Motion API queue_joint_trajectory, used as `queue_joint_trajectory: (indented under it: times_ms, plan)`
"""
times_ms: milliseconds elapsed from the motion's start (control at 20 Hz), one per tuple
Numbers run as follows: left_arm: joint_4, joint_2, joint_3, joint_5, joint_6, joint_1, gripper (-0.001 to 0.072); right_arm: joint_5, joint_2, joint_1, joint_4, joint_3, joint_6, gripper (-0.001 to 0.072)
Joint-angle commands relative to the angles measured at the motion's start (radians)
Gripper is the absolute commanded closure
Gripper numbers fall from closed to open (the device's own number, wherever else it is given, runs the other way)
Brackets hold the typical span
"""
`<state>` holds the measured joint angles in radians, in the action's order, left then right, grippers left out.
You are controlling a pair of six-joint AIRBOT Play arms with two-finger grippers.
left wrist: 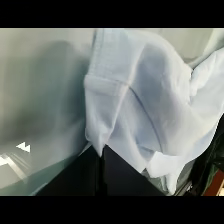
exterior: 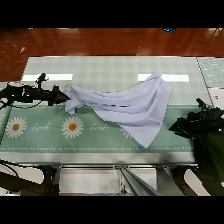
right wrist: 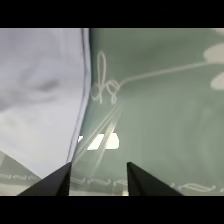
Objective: Fold the shirts.
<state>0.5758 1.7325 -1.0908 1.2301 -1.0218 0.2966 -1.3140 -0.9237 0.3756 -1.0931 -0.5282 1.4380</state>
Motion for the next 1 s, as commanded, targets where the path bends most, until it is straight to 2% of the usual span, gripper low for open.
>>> queue_joint_trajectory:
  times_ms: [0,150,250,400,550,700,750,800,850,900,950]
  plan:
    - [-0.009,0.005,-0.003,0.017,0.015,-0.002,0.0693,-0.028,0.004,0.0,0.043,0.091,-0.005,0.0314]
    - [-0.009,0.005,-0.003,0.018,0.015,-0.003,0.0693,0.017,0.004,-0.026,0.086,0.133,-0.014,0.0314]
    - [-0.009,0.005,-0.003,0.017,0.015,-0.004,0.0693,0.057,-0.013,-0.129,0.101,0.134,0.014,0.0314]
    - [-0.008,0.005,-0.003,0.01,0.015,-0.004,0.0693,0.161,-0.1,-0.29,0.171,0.132,0.025,0.0314]
    - [-0.009,0.005,-0.003,0.012,0.015,-0.004,0.0693,0.224,-0.204,-0.357,0.287,0.108,-0.001,0.0314]
    - [-0.009,0.005,-0.003,0.009,0.015,-0.004,0.0693,0.308,-0.288,-0.438,0.332,0.035,-0.001,0.0321]
    - [-0.009,0.005,-0.003,0.009,0.015,-0.004,0.0693,0.33,-0.311,-0.457,0.341,0.005,-0.001,0.0379]
    - [-0.009,0.005,-0.003,0.01,0.014,-0.004,0.0693,0.342,-0.333,-0.471,0.352,-0.028,-0.003,0.0472]
    - [-0.01,0.002,-0.003,0.01,0.014,-0.004,0.0693,0.344,-0.352,-0.48,0.379,-0.07,-0.043,0.065]
    - [-0.014,-0.005,-0.004,0.01,0.014,-0.003,0.0693,0.341,-0.357,-0.484,0.41,-0.11,-0.095,0.0689]
    - [-0.029,-0.018,-0.013,0.014,0.014,0.002,0.0693,0.325,-0.356,-0.481,0.412,-0.162,-0.106,0.0689]
